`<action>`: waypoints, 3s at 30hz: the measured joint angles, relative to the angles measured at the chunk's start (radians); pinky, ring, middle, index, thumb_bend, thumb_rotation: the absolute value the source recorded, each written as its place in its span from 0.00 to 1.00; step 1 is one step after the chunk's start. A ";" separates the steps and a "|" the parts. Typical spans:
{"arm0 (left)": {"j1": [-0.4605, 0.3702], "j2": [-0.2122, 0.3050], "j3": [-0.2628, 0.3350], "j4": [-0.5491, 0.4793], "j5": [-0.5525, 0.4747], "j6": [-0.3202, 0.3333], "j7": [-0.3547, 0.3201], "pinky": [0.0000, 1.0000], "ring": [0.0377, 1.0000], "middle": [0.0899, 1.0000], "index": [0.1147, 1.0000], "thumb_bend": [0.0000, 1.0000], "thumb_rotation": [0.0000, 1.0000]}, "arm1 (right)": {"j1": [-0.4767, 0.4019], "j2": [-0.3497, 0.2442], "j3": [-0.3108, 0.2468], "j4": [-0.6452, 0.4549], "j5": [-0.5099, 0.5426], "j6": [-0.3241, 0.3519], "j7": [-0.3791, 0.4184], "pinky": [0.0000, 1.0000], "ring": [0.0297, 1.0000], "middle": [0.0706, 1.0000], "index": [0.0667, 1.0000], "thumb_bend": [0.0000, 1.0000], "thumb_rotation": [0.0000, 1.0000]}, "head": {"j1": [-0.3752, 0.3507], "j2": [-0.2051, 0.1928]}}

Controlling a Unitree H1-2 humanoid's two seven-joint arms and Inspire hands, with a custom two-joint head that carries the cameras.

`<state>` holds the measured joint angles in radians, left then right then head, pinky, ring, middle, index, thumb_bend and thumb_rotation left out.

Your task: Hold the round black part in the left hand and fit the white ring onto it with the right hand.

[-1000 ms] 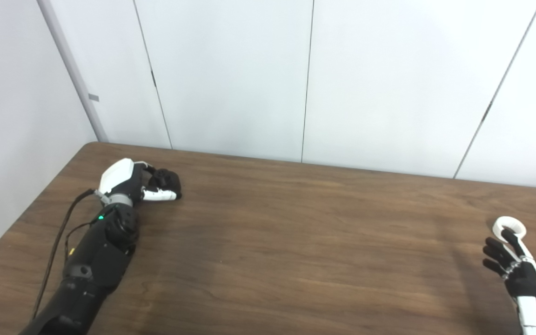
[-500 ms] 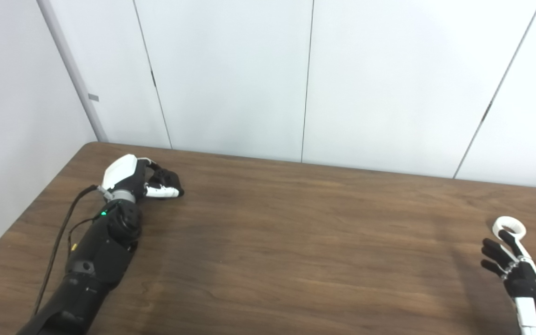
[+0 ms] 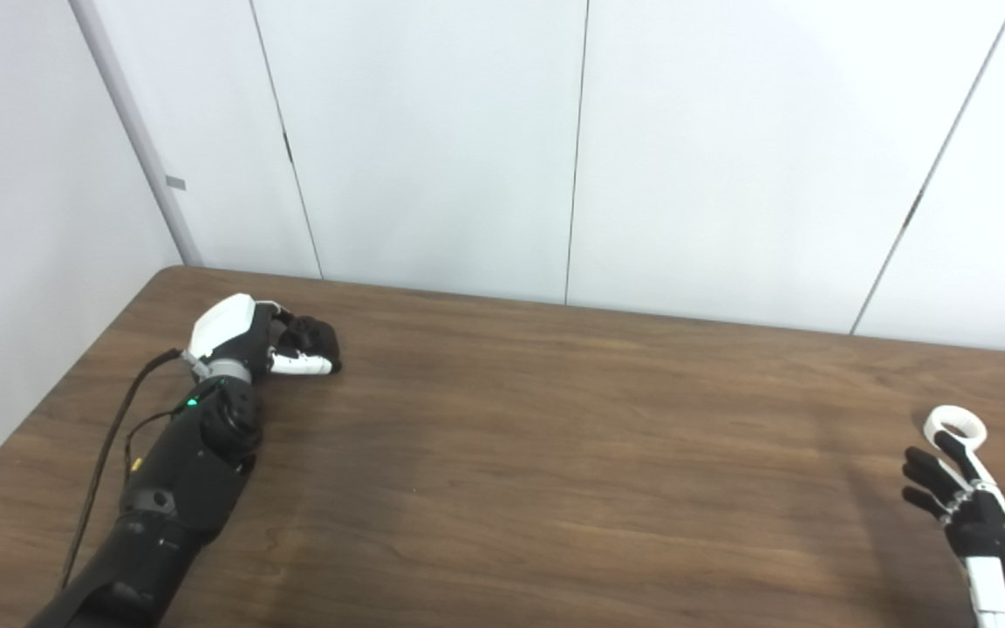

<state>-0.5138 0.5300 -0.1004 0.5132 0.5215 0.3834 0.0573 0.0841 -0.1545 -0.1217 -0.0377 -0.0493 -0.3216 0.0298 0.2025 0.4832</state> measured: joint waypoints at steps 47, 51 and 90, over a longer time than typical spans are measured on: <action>0.142 -0.011 0.014 -0.460 0.010 0.039 -0.059 1.00 0.89 0.73 0.42 0.52 0.04 | 0.001 0.002 0.002 -0.001 -0.008 -0.004 0.000 0.80 0.83 0.83 0.88 0.62 1.00 | -0.061 0.028; 0.188 -0.034 -0.021 -0.604 0.021 0.072 -0.118 1.00 0.87 0.72 0.42 0.52 0.04 | 0.001 0.003 0.001 -0.001 -0.009 -0.003 0.000 0.80 0.83 0.84 0.89 0.61 1.00 | -0.071 0.035; 0.540 -0.285 -0.373 -0.965 0.445 -0.186 -0.354 1.00 0.86 0.73 0.42 0.52 0.05 | 0.038 0.114 0.079 -0.105 -0.117 0.166 -0.069 0.80 0.84 0.84 0.90 0.52 1.00 | -0.247 0.184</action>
<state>0.0264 0.2448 -0.4730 -0.4515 0.9666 0.1973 -0.2969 0.1219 -0.0402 -0.0430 -0.1425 -0.1658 -0.1553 -0.0389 -0.0444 0.6672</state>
